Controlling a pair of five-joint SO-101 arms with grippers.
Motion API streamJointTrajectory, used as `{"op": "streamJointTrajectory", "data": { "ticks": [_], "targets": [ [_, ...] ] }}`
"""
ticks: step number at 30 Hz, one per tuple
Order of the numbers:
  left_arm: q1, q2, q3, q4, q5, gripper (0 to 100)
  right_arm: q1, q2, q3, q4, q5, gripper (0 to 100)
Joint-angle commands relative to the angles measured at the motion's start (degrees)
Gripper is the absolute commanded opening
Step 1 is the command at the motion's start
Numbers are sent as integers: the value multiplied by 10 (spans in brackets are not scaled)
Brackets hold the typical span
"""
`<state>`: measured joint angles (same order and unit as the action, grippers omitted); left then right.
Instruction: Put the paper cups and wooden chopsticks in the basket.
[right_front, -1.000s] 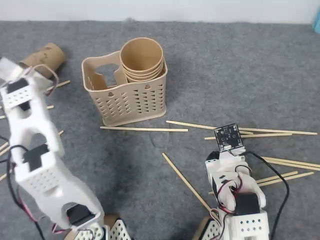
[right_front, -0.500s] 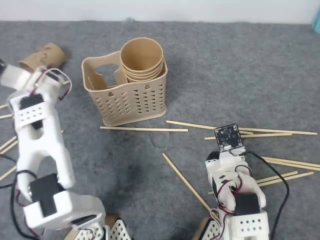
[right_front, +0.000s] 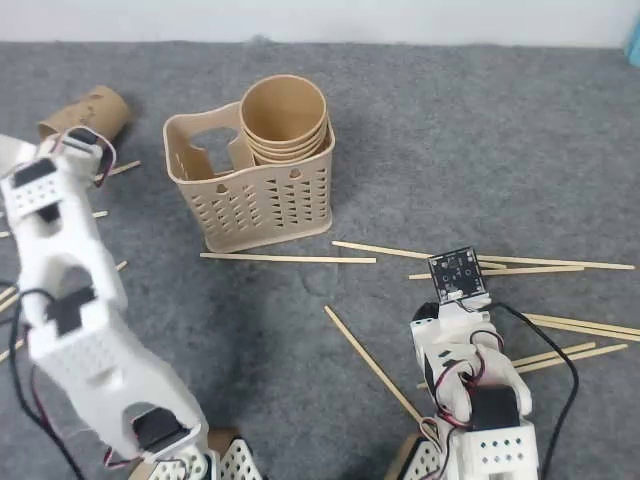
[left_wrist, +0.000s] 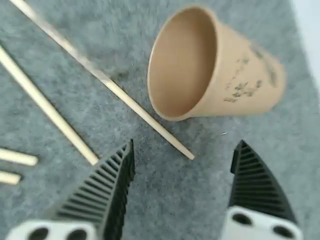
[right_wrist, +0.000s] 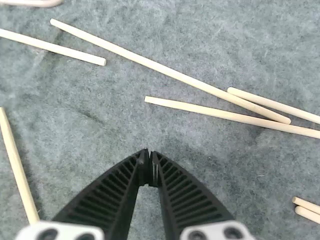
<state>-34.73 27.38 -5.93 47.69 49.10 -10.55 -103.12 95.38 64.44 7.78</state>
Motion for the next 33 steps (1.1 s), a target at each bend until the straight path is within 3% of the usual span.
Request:
{"op": "streamJointTrajectory", "data": {
  "ticks": [1, 7, 20, 27, 30, 33],
  "targets": [
    [-11, 65, -164, 55, 10, 294, -2, -9, 9, 5, 11, 9],
    [-9, 110, -247, 56, 10, 294, -3, -9, 9, 12, 33, 8],
    [42, 241, -327, -72, 7, 291, -3, -9, 9, 14, 35, 8],
    [66, 286, -419, -25, 8, 287, -3, -9, 9, 15, 35, 8],
    [72, 293, -440, -9, 5, 209, -3, -9, 8, 15, 34, 8],
    [67, 287, -461, 23, 5, 32, -3, -9, 8, 15, 34, 8]
  ]
}}
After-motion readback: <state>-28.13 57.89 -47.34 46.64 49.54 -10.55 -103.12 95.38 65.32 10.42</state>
